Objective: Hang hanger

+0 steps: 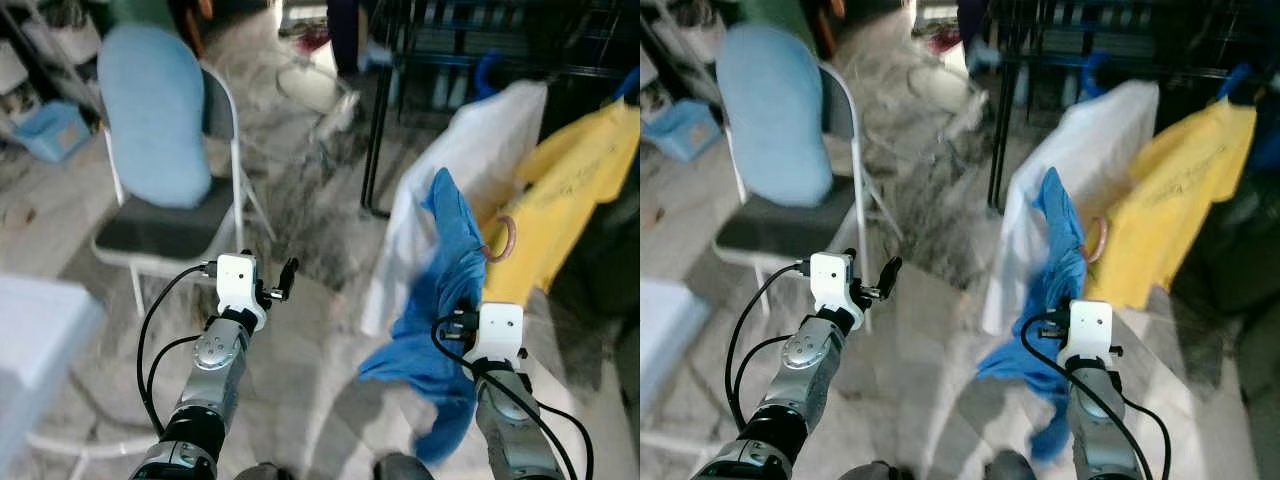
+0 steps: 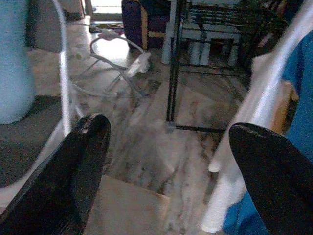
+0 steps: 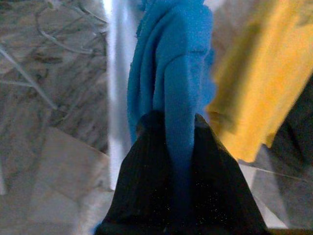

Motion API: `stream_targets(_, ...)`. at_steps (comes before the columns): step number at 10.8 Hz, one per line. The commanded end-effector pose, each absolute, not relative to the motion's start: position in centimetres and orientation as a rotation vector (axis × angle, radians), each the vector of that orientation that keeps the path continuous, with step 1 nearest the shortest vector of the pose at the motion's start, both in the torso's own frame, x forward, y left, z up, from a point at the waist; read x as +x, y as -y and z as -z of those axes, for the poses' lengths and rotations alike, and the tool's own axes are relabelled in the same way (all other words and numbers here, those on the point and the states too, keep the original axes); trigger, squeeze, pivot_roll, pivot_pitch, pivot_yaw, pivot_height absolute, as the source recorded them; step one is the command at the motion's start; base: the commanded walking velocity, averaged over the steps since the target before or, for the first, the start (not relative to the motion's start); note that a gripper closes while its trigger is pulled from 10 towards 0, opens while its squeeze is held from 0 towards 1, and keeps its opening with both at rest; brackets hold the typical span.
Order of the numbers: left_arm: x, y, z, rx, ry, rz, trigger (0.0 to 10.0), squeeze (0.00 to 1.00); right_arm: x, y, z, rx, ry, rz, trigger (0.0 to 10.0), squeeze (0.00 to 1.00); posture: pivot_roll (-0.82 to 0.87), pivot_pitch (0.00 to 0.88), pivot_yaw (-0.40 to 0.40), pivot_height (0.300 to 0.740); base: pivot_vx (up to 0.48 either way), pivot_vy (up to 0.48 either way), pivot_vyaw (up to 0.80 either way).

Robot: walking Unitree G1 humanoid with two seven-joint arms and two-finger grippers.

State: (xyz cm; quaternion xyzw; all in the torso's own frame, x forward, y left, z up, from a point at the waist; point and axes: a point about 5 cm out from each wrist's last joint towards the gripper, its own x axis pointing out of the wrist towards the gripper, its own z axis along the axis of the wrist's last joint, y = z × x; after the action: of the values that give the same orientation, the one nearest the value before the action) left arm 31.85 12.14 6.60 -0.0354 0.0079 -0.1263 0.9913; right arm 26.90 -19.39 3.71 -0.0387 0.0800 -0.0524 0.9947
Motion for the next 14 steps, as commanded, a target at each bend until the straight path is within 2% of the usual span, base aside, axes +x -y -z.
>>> stream_targets(1, 31.5, -13.4, -5.9, -0.057, -0.049, 0.228, 10.0, 0.00, 27.2, 17.9, -4.0, -0.062, -0.141, 0.060, 10.0, 0.00, -0.15, 0.149, 0.080, 0.740, 0.368, 0.307, 0.00)
stream_targets(5, 31.3, -13.0, -5.4, -0.049, -0.074, 0.244, 10.0, 0.00, 27.0, 17.3, -3.6, -0.071, -0.151, 0.049, 10.0, 0.00, -0.15, 0.148, 0.076, 0.740, 0.295, 0.374, 0.00)
stream_targets(8, 31.1, -12.8, -4.9, -0.034, -0.093, 0.248, 10.0, 0.00, 26.9, 16.0, -3.0, -0.056, -0.184, -0.005, 10.0, 0.00, -0.15, 0.151, 0.074, 0.740, 0.000, 0.000, 0.00)
stream_targets(10, 30.9, -11.8, -5.1, -0.058, -0.080, 0.335, 10.0, 0.00, 28.1, 17.1, -4.1, -0.039, -0.152, 0.078, 10.0, 0.00, -0.16, 0.152, 0.077, 0.740, 0.000, 0.000, 0.00)
stream_targets(14, 30.8, -11.0, -5.2, -0.095, -0.073, 0.388, 10.0, 0.00, 28.8, 20.2, -4.9, -0.017, -0.147, 0.233, 10.0, 0.00, -0.17, 0.151, 0.075, 0.740, 0.364, 0.000, 0.00)
